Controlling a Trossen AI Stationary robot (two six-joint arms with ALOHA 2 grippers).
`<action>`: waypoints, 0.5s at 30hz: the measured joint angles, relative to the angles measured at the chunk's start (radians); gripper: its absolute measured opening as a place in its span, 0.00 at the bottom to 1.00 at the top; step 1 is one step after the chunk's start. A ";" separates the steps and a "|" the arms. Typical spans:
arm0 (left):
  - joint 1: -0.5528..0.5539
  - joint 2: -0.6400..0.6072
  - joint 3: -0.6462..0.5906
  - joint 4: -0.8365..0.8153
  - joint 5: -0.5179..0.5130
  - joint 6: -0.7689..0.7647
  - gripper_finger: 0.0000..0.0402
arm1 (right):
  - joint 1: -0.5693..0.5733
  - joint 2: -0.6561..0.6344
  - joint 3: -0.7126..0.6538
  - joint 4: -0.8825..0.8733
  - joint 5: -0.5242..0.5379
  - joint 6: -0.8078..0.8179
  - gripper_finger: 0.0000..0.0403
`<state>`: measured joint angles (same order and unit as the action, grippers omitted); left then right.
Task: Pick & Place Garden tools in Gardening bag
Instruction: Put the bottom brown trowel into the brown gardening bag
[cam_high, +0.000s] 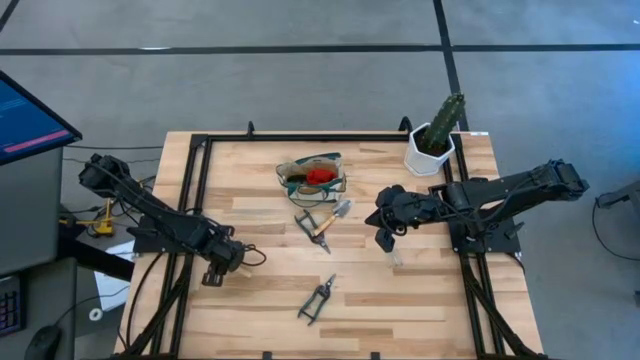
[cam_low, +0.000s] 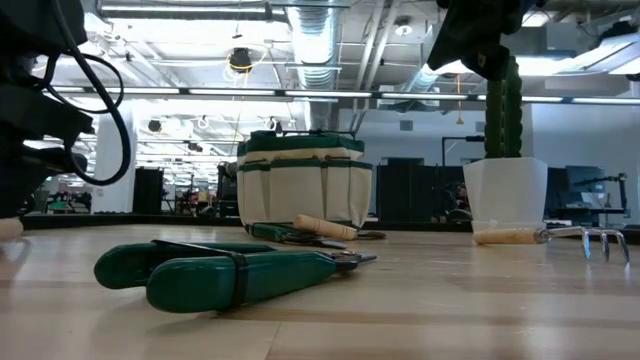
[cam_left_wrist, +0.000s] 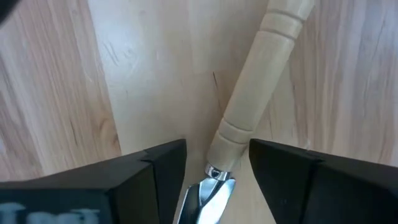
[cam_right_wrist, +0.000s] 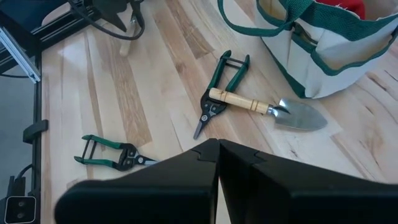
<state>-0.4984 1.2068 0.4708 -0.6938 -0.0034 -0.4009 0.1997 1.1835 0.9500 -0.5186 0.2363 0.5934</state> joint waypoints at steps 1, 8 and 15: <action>0.000 -0.001 -0.004 0.004 -0.001 0.000 0.42 | 0.000 0.000 0.000 0.000 0.000 0.000 0.00; 0.000 -0.003 -0.031 0.021 -0.007 -0.042 0.42 | 0.000 0.000 0.000 0.000 0.000 0.001 0.00; 0.000 -0.003 -0.033 0.031 -0.012 -0.124 0.42 | 0.000 0.000 0.000 0.000 0.000 0.000 0.00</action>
<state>-0.4984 1.2041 0.4374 -0.6631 -0.0157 -0.5248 0.2001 1.1835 0.9501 -0.5182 0.2363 0.5934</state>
